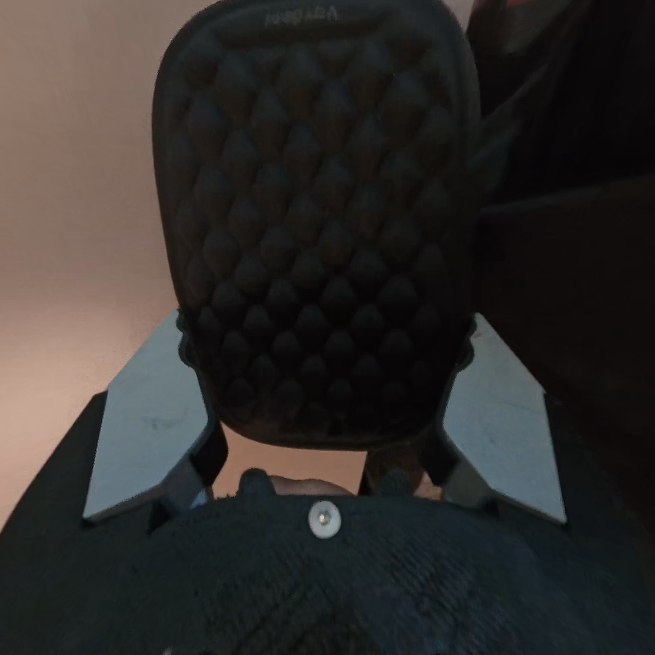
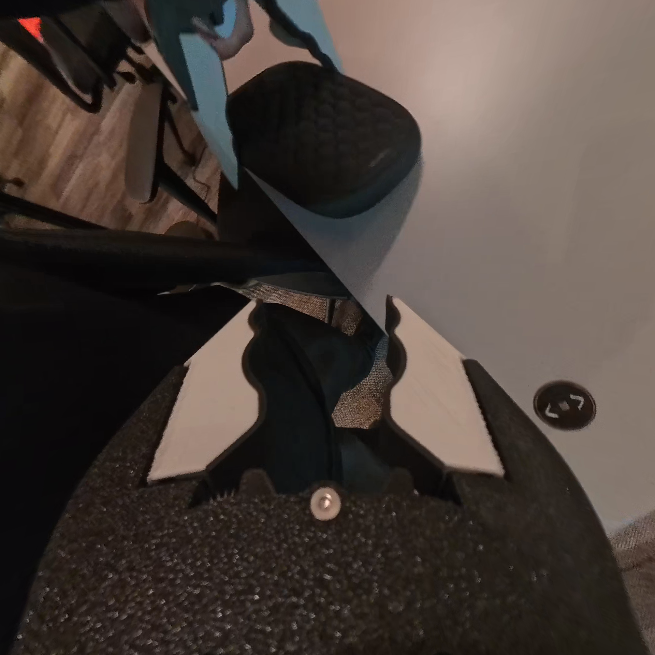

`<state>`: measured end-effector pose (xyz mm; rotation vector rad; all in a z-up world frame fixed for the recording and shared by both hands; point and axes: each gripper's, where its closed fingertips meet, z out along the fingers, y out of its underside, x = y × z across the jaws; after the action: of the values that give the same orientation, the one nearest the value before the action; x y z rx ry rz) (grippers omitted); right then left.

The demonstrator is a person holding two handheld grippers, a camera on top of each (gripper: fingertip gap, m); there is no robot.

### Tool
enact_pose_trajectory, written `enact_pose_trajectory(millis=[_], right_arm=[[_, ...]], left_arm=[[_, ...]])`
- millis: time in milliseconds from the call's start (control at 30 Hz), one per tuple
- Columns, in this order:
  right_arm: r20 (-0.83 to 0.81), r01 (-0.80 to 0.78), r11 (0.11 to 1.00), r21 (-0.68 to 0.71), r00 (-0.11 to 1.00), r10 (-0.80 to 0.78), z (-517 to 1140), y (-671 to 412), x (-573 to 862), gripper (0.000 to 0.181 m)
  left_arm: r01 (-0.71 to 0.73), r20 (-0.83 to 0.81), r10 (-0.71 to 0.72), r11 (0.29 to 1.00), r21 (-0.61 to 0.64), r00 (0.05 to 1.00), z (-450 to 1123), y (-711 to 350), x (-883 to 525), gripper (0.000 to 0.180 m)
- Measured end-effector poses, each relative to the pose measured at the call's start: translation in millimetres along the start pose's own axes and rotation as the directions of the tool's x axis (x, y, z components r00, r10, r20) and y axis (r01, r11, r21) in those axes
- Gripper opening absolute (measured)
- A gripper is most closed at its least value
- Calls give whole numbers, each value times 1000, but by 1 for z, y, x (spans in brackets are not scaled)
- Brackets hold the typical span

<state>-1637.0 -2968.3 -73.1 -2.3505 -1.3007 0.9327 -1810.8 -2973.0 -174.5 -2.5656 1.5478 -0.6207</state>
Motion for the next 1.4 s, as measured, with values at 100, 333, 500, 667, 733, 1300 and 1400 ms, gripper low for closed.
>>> enact_pose_trajectory(millis=[100,333,500,667,733,1300,1400], right_arm=[[67,7,1000,-10,998,-6,12,-4,2,68],[123,-162,983,-87,977,172,35,4,40,74],[201,-326,940,-96,919,340,44,11,55,74],[304,-489,863,-124,810,502,50,13,57,74],[307,-496,859,-129,803,510,51,14,59,72],[-51,-404,910,-91,915,401,47,17,115,46],[-155,-301,943,-144,948,279,47,22,121,47]], left_arm=[[93,-77,-89,994,54,993,-5,-16,-3,145],[17,78,-19,999,30,997,22,-44,2,145],[43,-57,-39,996,73,998,25,-71,24,145],[-73,2,73,996,49,997,35,-80,22,145],[-120,34,119,992,36,992,37,-78,18,145],[-210,229,164,958,193,959,41,-99,-5,143],[-283,315,220,944,168,923,37,-106,-7,142]])
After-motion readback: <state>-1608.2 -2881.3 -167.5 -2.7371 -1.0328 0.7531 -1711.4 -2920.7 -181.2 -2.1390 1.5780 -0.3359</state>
